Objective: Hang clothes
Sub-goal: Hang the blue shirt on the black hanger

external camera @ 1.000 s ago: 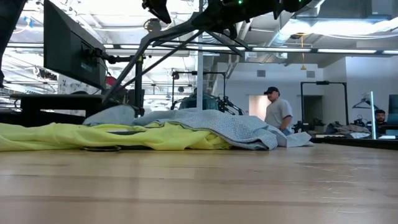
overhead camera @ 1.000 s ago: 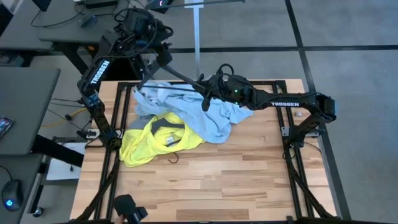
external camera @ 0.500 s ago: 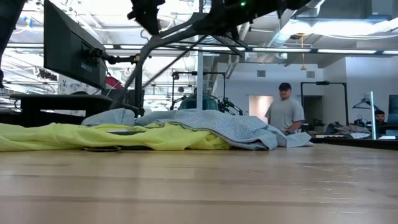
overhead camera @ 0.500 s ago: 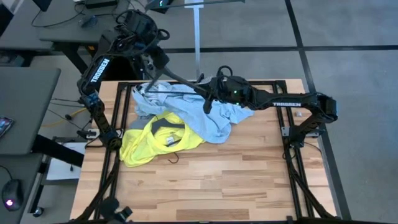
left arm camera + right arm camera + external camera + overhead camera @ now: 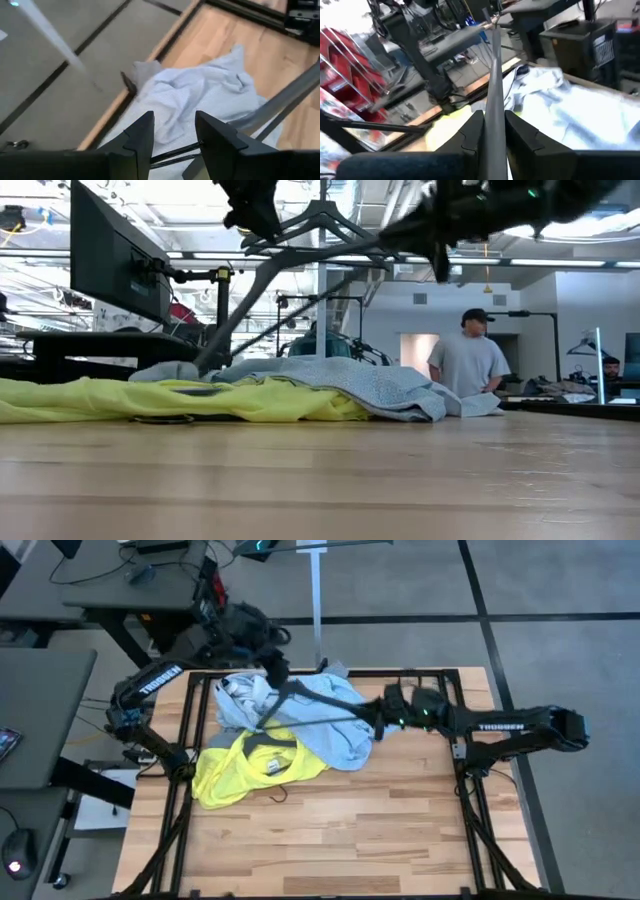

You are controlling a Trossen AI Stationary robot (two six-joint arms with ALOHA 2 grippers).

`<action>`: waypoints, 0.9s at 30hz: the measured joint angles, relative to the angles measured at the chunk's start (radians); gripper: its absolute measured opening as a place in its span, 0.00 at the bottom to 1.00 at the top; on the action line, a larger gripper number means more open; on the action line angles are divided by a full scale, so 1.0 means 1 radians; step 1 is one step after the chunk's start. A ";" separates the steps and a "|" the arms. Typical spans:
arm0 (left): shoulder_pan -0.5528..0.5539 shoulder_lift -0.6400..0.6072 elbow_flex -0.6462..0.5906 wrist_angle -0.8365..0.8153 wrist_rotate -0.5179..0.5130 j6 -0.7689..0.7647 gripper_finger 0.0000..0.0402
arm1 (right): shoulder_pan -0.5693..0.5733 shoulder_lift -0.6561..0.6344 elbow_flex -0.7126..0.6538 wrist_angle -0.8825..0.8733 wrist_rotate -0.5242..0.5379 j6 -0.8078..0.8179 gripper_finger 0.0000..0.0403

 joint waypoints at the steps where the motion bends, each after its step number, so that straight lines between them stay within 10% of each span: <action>1: -0.019 0.005 -0.013 0.008 -0.009 -0.009 0.31 | 0.008 -0.005 -0.024 0.010 -0.013 0.017 0.14; 18: -0.103 0.000 0.000 -0.036 -0.075 -0.075 0.31 | 0.049 -0.055 -0.084 -0.472 -0.212 0.006 0.18; 27: -0.096 0.000 0.035 -0.030 -0.078 -0.024 0.30 | 0.029 -0.243 0.201 -0.821 -0.376 -0.120 0.18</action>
